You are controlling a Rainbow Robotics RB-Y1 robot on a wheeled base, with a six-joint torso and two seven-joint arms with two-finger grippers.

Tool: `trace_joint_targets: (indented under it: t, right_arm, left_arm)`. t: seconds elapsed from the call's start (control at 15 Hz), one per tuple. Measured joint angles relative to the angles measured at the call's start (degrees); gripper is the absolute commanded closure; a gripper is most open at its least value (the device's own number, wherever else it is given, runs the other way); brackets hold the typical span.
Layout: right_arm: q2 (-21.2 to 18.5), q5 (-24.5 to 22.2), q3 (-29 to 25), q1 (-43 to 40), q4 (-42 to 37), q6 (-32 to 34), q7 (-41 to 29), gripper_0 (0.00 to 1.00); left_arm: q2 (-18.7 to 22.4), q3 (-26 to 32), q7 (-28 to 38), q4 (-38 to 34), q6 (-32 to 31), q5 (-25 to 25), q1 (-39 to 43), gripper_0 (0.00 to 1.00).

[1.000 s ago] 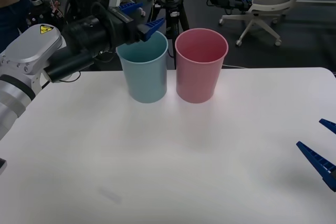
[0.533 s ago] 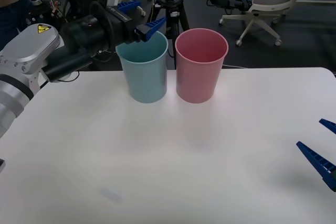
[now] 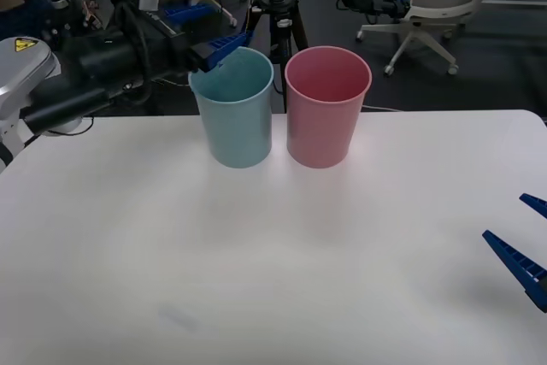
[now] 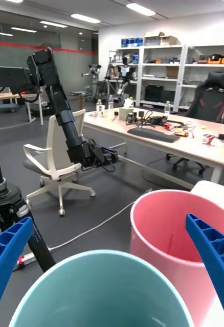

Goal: Grasp the object on the table and drop it into the matching bin: aluminum can to the light blue bin, PET bottle to the pink bin.

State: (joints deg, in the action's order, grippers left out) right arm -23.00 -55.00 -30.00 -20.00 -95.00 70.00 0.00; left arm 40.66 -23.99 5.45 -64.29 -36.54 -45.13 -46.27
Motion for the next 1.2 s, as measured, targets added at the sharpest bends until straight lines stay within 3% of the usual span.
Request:
trace_joint_targets:
  t: [0.33,0.53,0.93,1.07,1.2]
  right_arm:
    - [0.00,0.00,0.00,0.00,0.00,0.00,0.00,0.00]
    - [0.00,0.00,0.00,0.00,0.00,0.00,0.00,0.00]
    - [0.00,0.00,0.00,0.00,0.00,0.00,0.00,0.00]
    - [0.00,0.00,0.00,0.00,0.00,0.00,0.00,0.00]
    - [0.00,0.00,0.00,0.00,0.00,0.00,0.00,0.00]
  left_arm:
    - [9.46,0.61,0.06,-13.06,0.04,6.99,9.68,0.00]
    - [12.32,5.87,-0.02,-20.99,-0.26,7.49,18.37,0.00]
    - [11.45,18.07,-0.02,-34.27,-0.47,5.34,38.78,0.00]
    - [9.13,20.76,-0.24,-37.41,-0.38,4.70,44.49,0.00]
    - [5.45,24.76,0.25,-39.77,-0.94,-0.04,49.09,0.00]
